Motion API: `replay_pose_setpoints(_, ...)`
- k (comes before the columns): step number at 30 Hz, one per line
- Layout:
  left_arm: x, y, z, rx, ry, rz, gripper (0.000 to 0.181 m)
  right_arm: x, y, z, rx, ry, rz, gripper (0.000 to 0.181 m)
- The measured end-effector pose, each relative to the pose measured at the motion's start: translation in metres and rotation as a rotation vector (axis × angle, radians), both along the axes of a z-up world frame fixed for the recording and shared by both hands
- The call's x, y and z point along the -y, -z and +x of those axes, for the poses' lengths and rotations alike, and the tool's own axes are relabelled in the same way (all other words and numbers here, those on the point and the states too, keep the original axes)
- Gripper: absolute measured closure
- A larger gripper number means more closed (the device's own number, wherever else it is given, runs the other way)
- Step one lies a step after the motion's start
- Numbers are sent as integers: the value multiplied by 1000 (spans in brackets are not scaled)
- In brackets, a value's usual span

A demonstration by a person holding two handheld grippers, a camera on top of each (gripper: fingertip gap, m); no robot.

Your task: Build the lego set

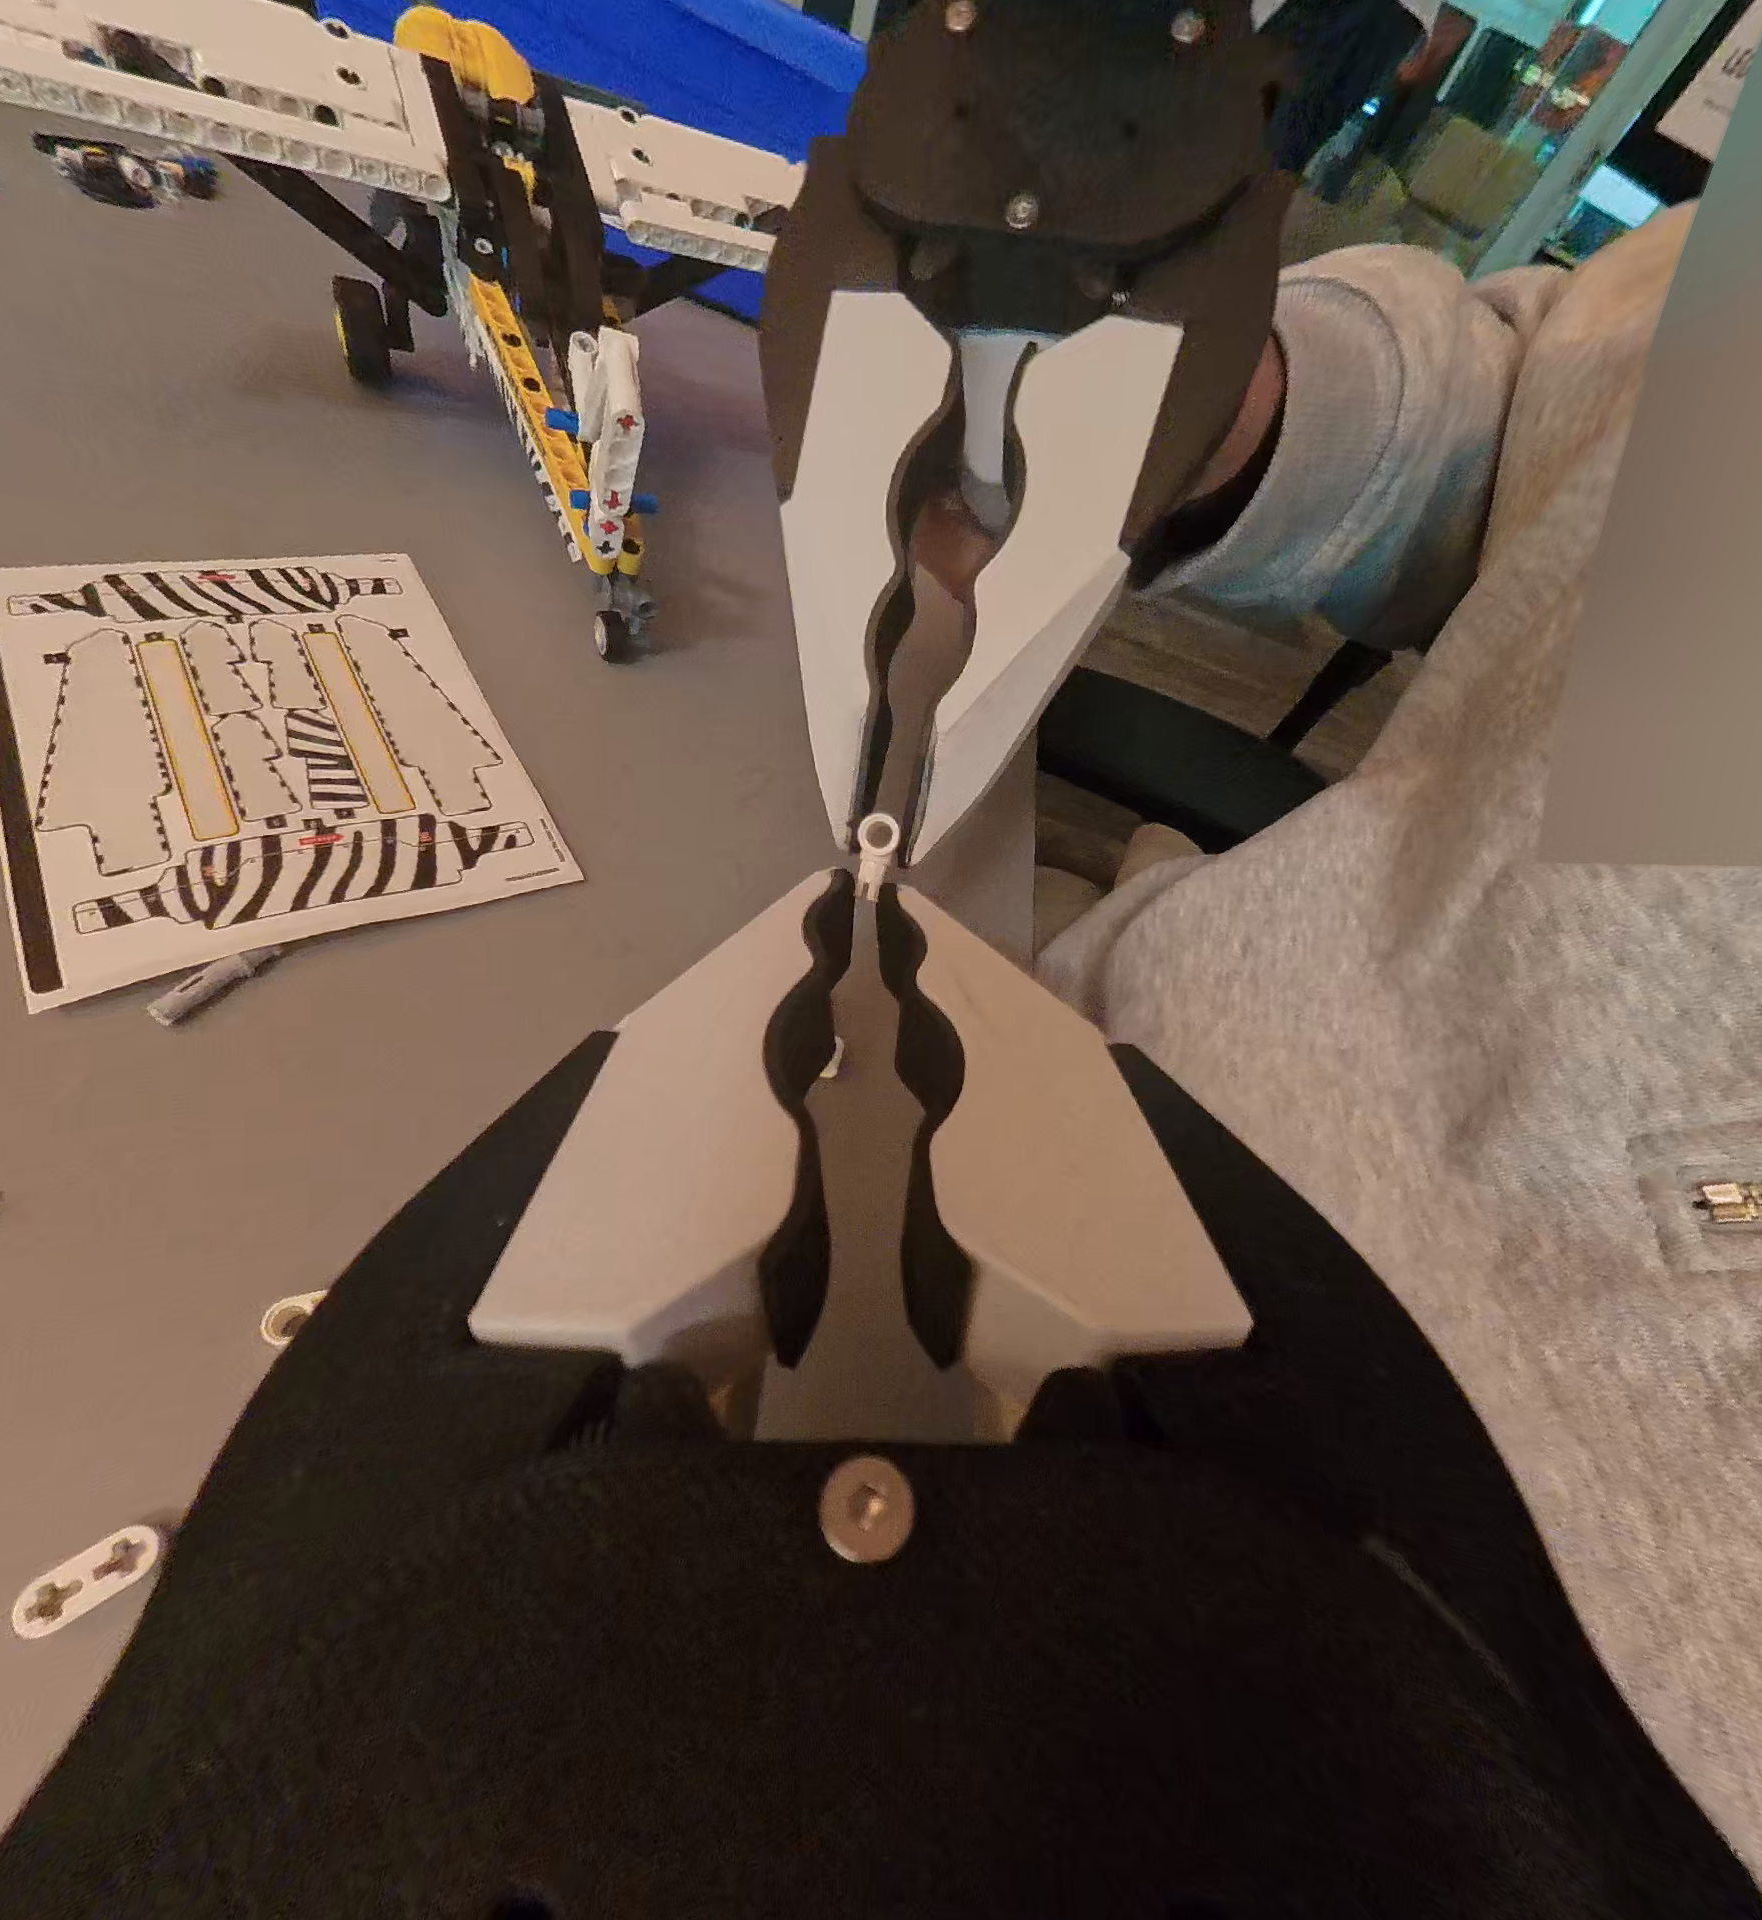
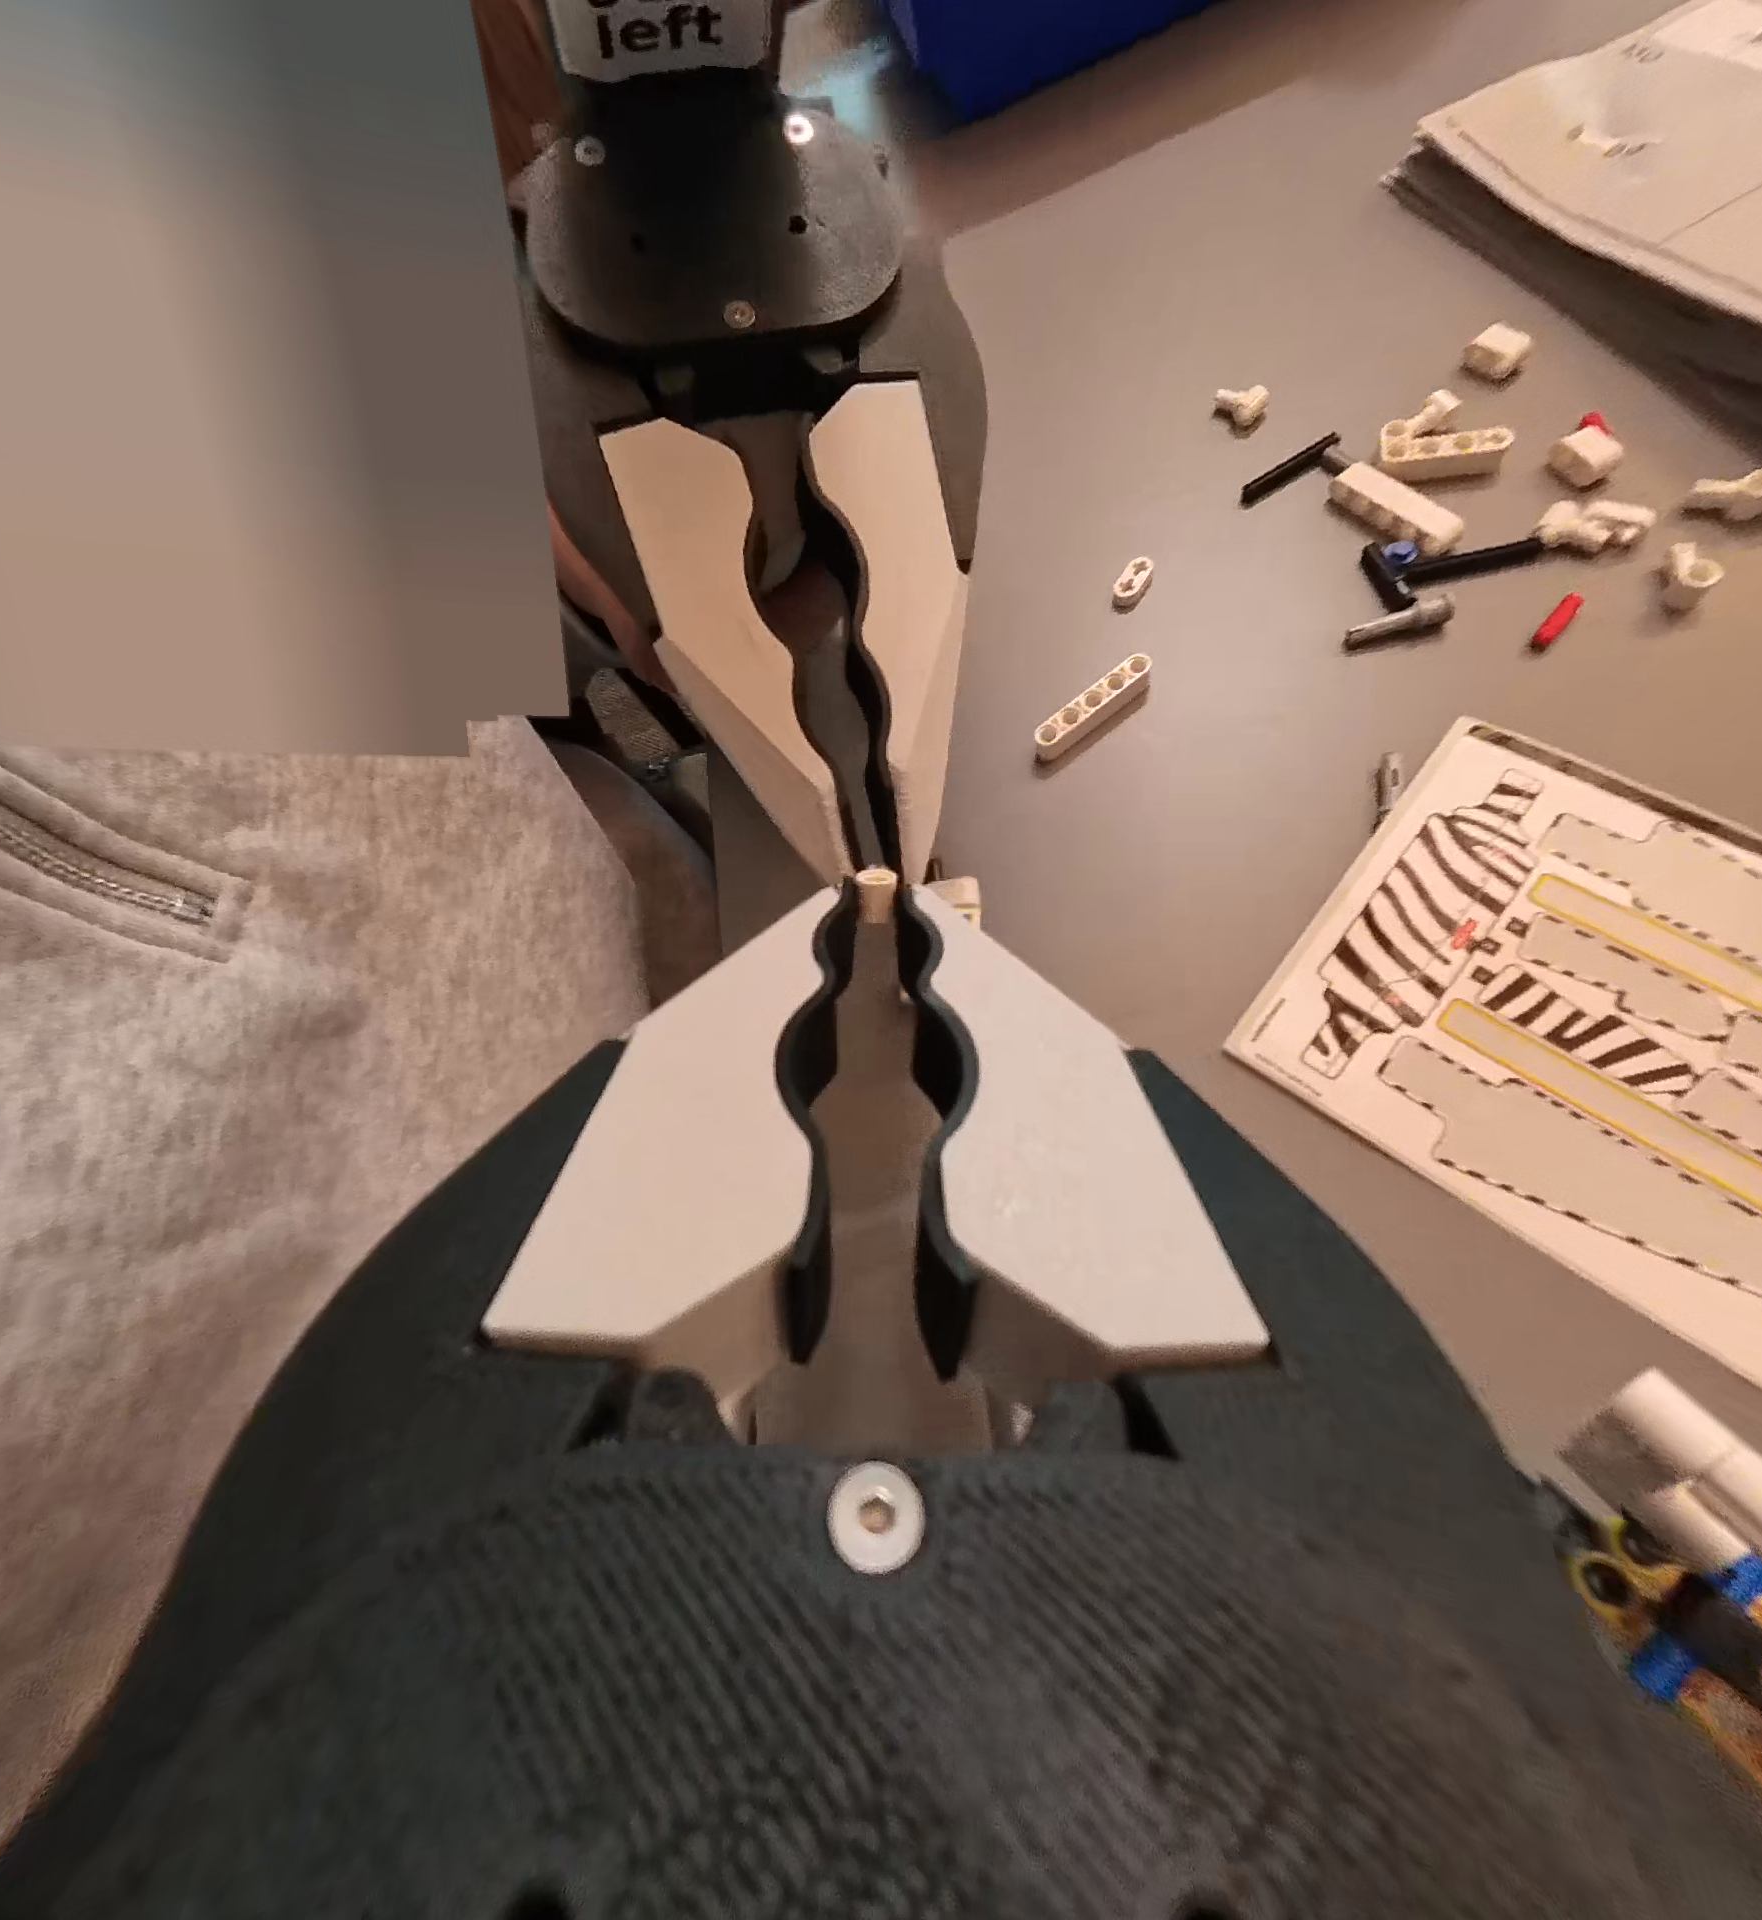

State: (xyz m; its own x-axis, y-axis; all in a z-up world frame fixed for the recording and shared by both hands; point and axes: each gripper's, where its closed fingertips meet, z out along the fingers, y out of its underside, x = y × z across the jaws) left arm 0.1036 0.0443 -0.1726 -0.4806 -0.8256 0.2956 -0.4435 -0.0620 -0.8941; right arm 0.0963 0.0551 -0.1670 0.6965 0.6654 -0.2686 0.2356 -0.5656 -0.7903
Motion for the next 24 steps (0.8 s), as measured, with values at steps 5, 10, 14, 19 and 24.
replay_pose_setpoints(5, 1, 2, 0, -7, -1, 14, 179, 1, 2, 0, -30, 3, -40, 176)
replay_pose_setpoints(10, -3, 1, 0, -11, -11, 9, 179, -1, -1, 3, -10, 27, -30, 176)
replay_pose_setpoints(14, -8, 23, -12, -130, 29, 136, 151, 1, 5, 13, 75, 56, -62, 176)
replay_pose_setpoints(19, -19, 63, -17, -231, 19, 430, 143, 10, 24, 9, 173, 31, -99, 176)
replay_pose_setpoints(24, -16, 62, -17, -239, 38, 396, 153, 7, 40, 3, 247, 29, -68, 176)
